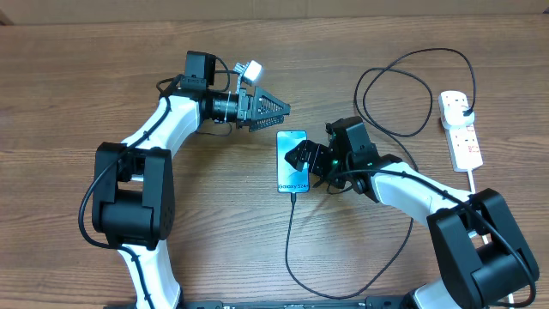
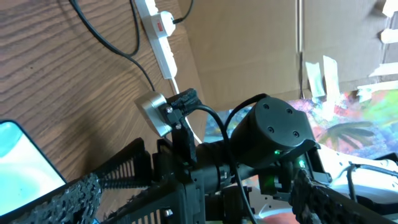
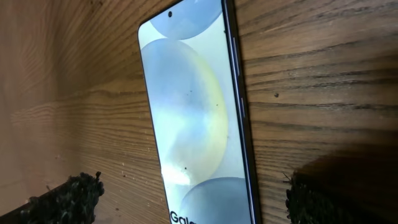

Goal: Plug charger to phone and switch on socket
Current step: 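Press the phone flat against the table with the right gripper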

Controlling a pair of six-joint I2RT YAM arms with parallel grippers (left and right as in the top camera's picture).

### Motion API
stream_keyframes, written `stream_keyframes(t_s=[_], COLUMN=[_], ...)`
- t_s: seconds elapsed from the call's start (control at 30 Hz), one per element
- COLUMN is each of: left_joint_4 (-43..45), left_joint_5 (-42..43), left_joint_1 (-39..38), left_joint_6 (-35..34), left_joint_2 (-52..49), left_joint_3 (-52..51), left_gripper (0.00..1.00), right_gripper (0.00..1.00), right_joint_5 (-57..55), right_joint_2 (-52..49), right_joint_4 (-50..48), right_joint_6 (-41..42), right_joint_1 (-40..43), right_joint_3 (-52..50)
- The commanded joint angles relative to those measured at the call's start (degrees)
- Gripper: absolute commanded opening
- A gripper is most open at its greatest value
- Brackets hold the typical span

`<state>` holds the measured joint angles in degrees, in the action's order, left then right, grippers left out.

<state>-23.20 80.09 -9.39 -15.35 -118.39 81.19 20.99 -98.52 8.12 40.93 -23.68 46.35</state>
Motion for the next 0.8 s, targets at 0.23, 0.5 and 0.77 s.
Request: stream_keyframes(t_s=[0.23,0.5,0.77], left_joint_4=[0.2,0.2,0.2], left_joint_5=[-5.7,-5.8,-5.7], left_joint_1=[-0.4,-0.4,-0.4], left_joint_6=[-0.6,-0.6,-0.6], left_joint_2=[1.0,1.0,1.0], left_joint_3=[0.3,0.3,0.3], left_gripper=[1.00,1.00,1.00], right_gripper=[1.00,1.00,1.00], right_joint_5=[8.2,10.5,8.2], right_joint_2=[-3.5,-3.5,-3.5], right_joint_4=[2.7,1.8,0.9], right_joint_6=[0.1,0.1,0.2], right_joint_1=[0.4,-0.4,-1.7], right_joint_3=[-2.8,-2.8,-2.8])
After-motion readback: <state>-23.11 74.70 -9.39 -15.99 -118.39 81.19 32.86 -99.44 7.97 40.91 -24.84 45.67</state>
